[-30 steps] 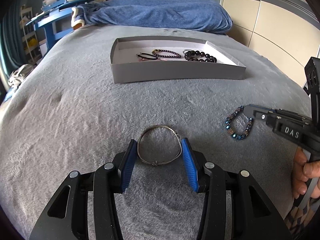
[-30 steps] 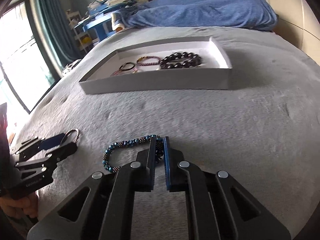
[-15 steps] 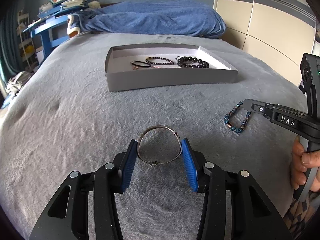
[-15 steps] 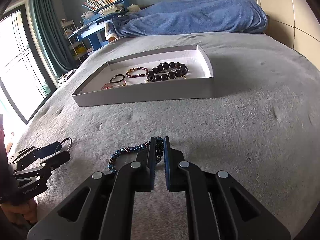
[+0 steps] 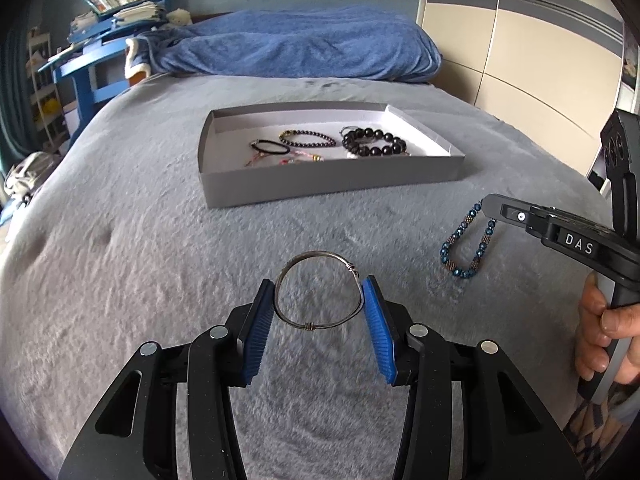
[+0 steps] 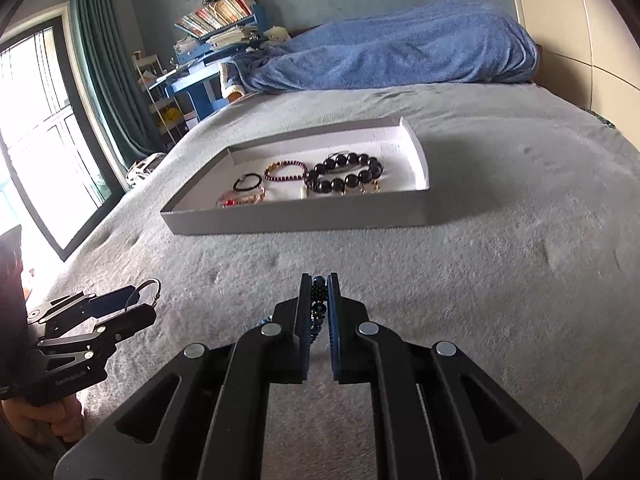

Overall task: Organize jewelry
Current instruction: 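Carry the silver bangle and blue beaded bracelet over the tray with both tools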

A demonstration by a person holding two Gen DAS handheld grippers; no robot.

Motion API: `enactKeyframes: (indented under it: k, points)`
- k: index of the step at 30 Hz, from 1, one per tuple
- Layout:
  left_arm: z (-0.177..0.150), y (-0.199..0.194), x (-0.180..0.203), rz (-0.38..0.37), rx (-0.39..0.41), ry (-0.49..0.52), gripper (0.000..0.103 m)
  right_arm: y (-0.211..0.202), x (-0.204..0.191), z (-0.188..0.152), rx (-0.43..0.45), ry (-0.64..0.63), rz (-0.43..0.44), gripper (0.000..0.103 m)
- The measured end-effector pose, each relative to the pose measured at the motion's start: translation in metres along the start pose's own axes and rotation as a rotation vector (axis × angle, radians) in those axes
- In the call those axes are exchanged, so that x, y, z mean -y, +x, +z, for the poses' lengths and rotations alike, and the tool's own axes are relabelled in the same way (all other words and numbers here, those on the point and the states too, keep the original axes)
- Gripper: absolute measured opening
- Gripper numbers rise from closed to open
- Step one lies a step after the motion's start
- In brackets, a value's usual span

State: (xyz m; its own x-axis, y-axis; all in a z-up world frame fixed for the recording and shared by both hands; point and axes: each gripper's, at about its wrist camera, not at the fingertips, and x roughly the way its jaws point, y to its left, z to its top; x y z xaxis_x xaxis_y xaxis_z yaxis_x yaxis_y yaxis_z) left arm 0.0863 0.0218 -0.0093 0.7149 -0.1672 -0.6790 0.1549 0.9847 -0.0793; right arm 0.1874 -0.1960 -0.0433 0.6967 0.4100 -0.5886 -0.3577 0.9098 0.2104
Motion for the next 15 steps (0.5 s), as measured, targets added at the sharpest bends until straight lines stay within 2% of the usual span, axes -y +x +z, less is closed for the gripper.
enactKeyframes:
  k: [15]
  points:
    - [0.036, 0.006, 0.001, -0.034, 0.038, 0.037, 0.046, -0.015, 0.008, 0.019, 0.06, -0.002, 0.001, 0.007]
